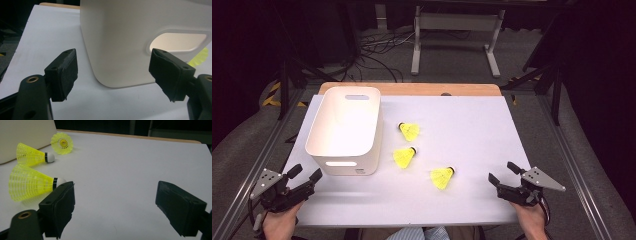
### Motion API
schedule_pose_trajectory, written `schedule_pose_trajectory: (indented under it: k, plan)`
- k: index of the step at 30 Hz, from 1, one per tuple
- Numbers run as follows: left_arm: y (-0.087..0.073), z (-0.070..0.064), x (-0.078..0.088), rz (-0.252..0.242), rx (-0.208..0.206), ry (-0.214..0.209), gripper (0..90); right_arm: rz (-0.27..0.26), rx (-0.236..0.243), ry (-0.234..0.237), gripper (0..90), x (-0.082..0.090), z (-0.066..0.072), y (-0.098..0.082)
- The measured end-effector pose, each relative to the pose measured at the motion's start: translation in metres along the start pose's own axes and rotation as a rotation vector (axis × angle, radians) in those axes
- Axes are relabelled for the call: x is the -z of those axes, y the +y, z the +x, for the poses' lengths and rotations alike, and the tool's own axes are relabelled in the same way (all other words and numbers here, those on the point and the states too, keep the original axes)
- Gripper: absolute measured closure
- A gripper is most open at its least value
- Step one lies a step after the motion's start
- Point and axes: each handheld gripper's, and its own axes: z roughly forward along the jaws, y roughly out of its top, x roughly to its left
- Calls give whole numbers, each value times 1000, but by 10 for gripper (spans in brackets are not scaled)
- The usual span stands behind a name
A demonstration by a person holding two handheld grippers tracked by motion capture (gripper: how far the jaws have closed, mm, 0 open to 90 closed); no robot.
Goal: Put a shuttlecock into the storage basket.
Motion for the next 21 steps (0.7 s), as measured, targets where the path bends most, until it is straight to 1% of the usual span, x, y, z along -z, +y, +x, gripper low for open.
schedule_pose_trajectory:
  k: [6,15,21]
  plan:
    - [0,-1,1,3,-2,-4,239,3,7,1,165,0,1,0]
    - [-1,0,1,5,12,0,239,5,1,-1,165,0,1,0]
    - [-1,1,3,6,18,8,240,-3,6,-2,167,1,1,0]
